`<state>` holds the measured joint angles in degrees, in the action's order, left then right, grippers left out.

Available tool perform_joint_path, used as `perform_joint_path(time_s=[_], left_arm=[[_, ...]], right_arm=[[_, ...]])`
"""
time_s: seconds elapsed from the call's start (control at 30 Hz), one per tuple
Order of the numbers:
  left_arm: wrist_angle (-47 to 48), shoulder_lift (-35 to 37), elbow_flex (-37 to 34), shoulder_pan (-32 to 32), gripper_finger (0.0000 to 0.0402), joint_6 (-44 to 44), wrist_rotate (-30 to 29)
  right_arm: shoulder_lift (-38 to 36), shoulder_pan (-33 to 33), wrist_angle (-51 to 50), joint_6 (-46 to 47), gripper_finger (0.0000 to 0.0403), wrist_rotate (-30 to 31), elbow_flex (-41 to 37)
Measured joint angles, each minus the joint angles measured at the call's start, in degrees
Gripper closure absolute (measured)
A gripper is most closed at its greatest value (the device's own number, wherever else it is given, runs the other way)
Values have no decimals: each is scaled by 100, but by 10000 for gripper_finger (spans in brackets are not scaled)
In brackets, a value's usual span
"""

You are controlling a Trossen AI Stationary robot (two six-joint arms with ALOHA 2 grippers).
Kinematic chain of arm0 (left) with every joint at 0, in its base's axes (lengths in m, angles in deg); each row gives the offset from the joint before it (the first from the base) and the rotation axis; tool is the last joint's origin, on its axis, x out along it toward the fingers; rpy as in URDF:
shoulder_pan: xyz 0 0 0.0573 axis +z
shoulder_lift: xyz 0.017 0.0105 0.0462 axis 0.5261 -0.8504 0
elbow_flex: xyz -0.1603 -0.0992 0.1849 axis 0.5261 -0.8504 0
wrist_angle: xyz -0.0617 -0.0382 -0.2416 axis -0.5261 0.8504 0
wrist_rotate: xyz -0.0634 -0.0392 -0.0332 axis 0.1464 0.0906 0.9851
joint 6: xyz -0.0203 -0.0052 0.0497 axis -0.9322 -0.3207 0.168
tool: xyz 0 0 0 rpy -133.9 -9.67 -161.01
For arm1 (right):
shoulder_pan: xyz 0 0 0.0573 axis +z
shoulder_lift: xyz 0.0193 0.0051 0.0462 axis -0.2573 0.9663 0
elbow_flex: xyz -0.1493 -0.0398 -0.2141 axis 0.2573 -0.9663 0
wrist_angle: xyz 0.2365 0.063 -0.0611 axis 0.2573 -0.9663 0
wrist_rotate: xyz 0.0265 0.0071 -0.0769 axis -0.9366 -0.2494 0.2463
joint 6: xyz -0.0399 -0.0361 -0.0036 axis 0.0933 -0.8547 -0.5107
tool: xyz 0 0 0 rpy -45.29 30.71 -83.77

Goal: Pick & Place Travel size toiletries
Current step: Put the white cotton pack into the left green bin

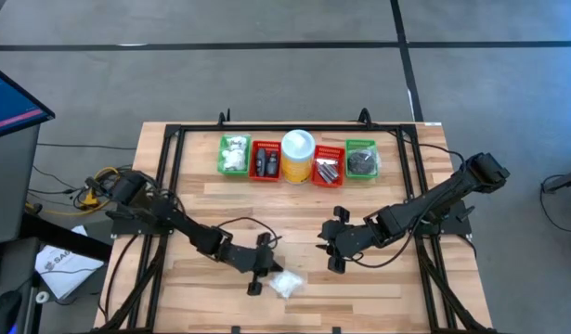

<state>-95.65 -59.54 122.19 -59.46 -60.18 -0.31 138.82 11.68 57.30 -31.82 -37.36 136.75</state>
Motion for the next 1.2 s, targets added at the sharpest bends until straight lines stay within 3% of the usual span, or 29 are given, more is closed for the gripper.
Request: perform_joint_path(time_s=[0.43,1.2], left_arm=[[2155,1721,-30,-204,401,-3,-2044],[2242,4799,-2233,-133,401,234,-4601]], right_arm=[[1,0,2,0,275,-1,-1],[1,0,42,-7,275,0,-2]])
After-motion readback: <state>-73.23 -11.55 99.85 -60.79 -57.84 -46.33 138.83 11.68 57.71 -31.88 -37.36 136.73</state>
